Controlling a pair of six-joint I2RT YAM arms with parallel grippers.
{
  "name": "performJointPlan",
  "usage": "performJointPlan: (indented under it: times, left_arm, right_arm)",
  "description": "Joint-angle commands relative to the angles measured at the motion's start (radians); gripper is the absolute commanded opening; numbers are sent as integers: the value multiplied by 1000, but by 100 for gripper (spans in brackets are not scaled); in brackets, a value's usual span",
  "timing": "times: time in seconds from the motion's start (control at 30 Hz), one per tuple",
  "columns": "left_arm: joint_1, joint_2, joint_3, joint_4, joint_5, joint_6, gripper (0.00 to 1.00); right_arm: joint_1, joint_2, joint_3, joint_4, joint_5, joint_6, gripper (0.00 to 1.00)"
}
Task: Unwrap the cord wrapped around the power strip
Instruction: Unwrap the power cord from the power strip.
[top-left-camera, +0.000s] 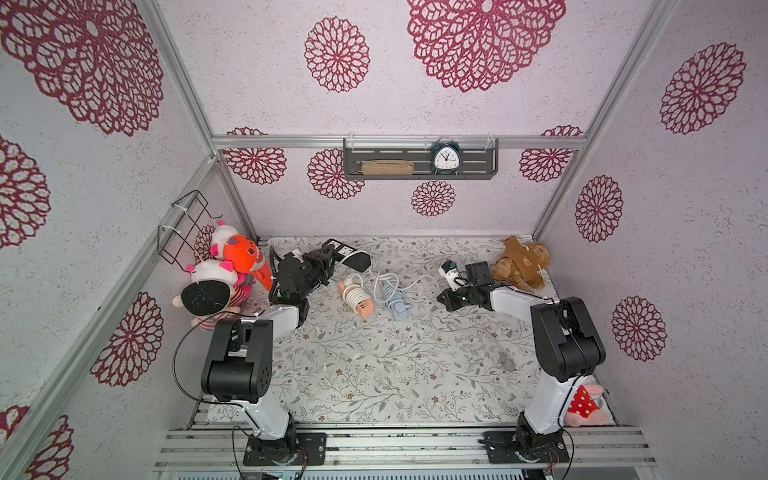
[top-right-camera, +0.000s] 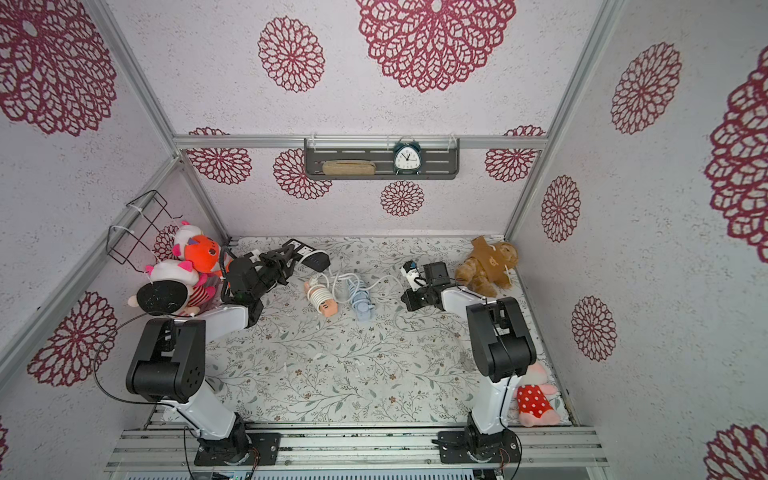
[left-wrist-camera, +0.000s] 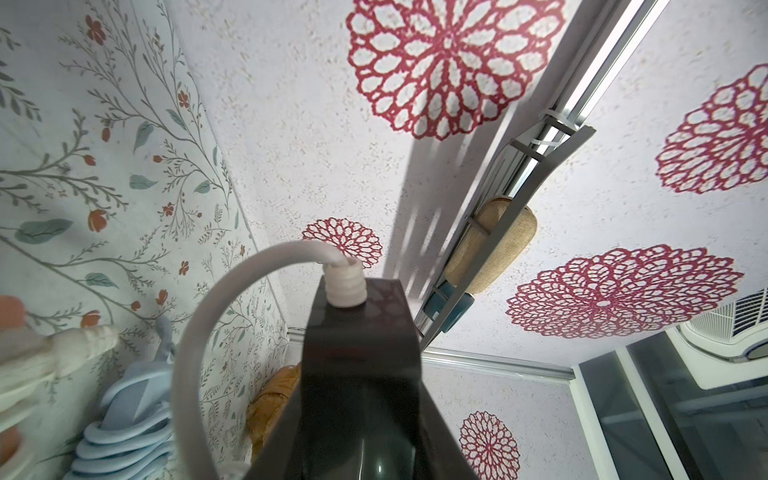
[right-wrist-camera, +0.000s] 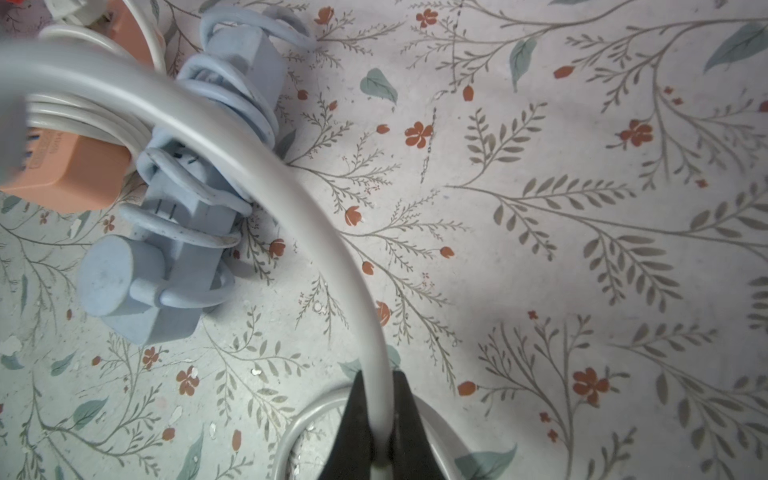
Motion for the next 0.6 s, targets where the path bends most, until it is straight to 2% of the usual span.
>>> performJointPlan:
  times: [0.0,0.1,0.23,0.43,0.57]
  left_arm:
    - [-13,-15,42,43,21,-7,0]
    - [-22,-15,57,14,29,14,0]
    - [-28,-20,75,-22,28,42,0]
    - [-43,-23,115,-53,48,54,0]
    - [-50,-26,138,-70,64,62,0]
  right_arm:
    - [-4,-65,-10,-20,-100,6,0]
    - [-5,-113,-5,-58,-138,0,19]
    - [-6,-155,25,-151,-64,-44,43]
    - [-5,-234,42,-255,-72,-89,62]
    - [-3,-269,78,-255,-162,-88,67]
